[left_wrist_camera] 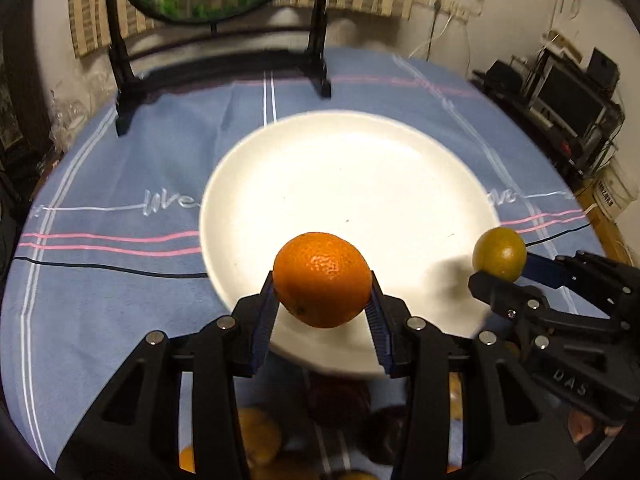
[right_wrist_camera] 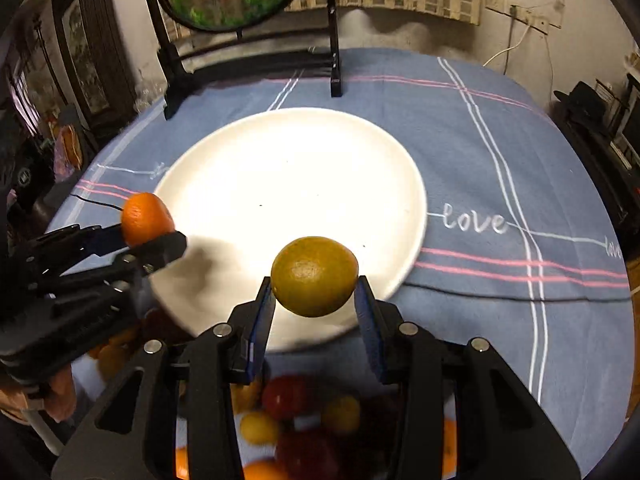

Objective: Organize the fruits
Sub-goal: 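Carry both fruits over the white plate and open both tools to release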

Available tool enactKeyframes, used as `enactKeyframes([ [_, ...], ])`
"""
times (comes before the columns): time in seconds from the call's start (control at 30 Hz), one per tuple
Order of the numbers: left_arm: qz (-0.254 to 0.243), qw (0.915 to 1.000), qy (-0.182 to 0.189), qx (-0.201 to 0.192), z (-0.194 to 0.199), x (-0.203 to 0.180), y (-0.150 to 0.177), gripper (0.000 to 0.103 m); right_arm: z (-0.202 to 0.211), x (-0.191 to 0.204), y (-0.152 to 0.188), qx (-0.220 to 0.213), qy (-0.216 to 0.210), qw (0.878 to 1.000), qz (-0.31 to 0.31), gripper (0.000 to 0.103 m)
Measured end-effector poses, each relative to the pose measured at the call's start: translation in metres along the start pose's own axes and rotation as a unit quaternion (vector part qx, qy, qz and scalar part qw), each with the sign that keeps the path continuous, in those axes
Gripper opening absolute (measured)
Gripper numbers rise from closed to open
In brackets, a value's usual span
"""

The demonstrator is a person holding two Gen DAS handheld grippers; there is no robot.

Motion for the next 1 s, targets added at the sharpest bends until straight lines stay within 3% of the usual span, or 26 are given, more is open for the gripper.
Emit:
enactKeyframes([
  [0.1, 0.001, 0.9999, 0.001, 0.016, -0.016, 0.002, 0.002, 0.043, -0.016, 0.0, -0.001, 0.021, 0.018, 1.0, 0.006, 0.041],
  [0.33, 0.012, 0.9992, 0.007, 0.037, -0.031, 0.003, 0.009, 0.045, -0.033, 0.002, 0.001, 0.041, 0.01, 0.999, 0.01, 0.044],
  [0.4, 0.012, 0.9996, 0.0, 0.025, -0.027, 0.004, 0.008, 0.061, -0.03, 0.004, 0.001, 0.037, 0.01, 0.999, 0.013, 0.047],
  [0.63, 0.012, 0.9997, 0.004, -0.022, 0.015, 0.008, -0.001, 0.077, 0.011, -0.004, 0.005, -0.004, -0.004, 1.0, -0.007, 0.054],
  [0.7, 0.011, 0.999, 0.003, -0.043, 0.035, 0.012, 0.002, 0.084, 0.031, -0.01, 0.013, -0.024, -0.009, 0.999, -0.02, 0.065],
  [0.8, 0.013, 0.9974, 0.002, -0.07, 0.06, 0.018, 0.012, 0.09, 0.054, -0.015, 0.025, -0.053, -0.007, 0.998, -0.028, 0.069],
  [1.0, 0.021, 0.9952, -0.025, -0.092, 0.09, 0.039, 0.057, 0.095, 0.081, -0.035, 0.068, -0.062, -0.01, 0.995, -0.072, 0.069],
])
Point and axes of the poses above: each gripper's, at about its wrist camera, not at the fingertips, and z roughly against the way its jaws point, x to its left, y to its underside, the point moved 7 cm from there along -z, roughly the way its jaws point, and after that the axes turned 3 degrees about -x, right-handed, at the moved point
